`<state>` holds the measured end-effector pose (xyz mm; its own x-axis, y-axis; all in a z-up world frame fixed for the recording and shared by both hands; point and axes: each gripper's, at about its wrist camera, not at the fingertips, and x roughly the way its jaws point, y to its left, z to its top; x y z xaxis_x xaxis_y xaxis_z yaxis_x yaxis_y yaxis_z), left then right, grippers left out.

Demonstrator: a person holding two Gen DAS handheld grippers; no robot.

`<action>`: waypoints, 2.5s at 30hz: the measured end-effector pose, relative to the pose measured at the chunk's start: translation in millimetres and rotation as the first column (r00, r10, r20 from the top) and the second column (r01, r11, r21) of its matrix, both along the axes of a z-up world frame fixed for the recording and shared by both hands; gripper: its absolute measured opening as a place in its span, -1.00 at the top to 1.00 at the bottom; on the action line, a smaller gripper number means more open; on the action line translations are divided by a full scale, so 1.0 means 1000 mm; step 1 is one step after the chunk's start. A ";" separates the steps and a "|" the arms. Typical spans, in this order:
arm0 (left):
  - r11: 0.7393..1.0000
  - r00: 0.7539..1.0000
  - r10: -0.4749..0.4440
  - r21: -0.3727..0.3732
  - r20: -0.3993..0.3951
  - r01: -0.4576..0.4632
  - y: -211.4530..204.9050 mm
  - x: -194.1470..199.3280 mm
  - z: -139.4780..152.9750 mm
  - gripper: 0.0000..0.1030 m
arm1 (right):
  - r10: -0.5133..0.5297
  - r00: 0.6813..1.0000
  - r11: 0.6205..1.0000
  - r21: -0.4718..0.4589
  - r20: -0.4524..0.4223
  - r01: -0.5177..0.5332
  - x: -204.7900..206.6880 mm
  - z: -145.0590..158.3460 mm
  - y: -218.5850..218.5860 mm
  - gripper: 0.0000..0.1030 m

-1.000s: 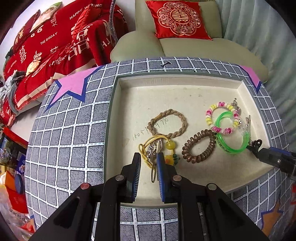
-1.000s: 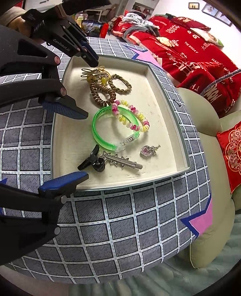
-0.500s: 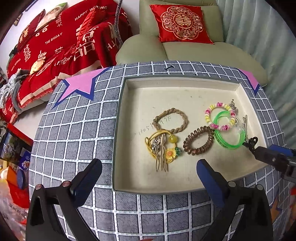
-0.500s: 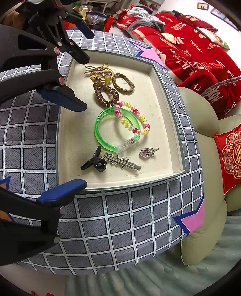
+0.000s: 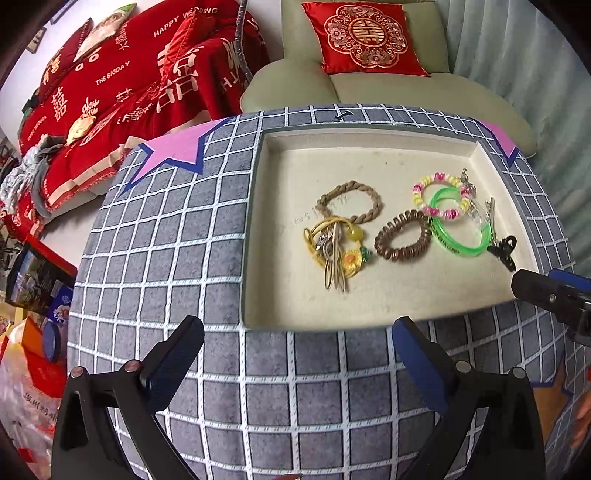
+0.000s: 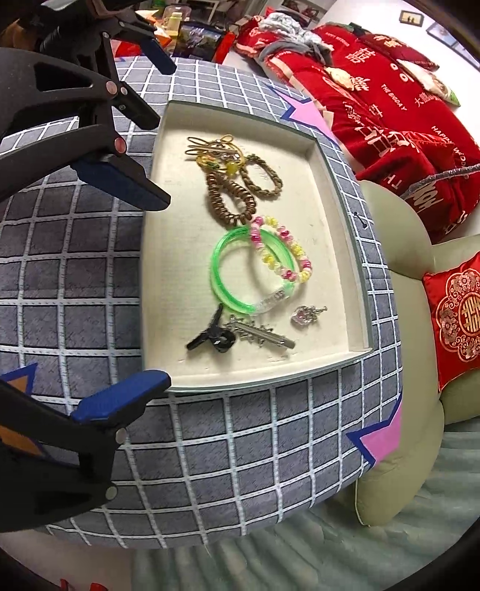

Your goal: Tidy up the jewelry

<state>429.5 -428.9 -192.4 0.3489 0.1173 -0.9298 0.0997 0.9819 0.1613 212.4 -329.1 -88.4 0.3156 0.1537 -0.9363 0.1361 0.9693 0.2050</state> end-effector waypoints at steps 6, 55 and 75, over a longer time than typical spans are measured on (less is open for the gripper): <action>0.999 1.000 0.022 -0.023 -0.018 -0.022 0.007 -0.020 0.003 -1.00 | -0.017 1.000 1.000 0.004 -0.010 0.017 -0.024 -0.001 0.002 -0.75; 0.998 0.999 -0.007 -0.055 0.054 0.010 0.049 -0.191 0.084 -1.00 | -0.017 0.979 0.980 -0.191 0.205 0.057 -0.203 0.092 0.054 -0.75; 0.998 0.994 -0.008 -0.067 0.111 0.016 0.057 -0.203 0.102 -1.00 | -0.011 0.974 0.976 -0.207 0.227 0.060 -0.219 0.105 0.062 -0.75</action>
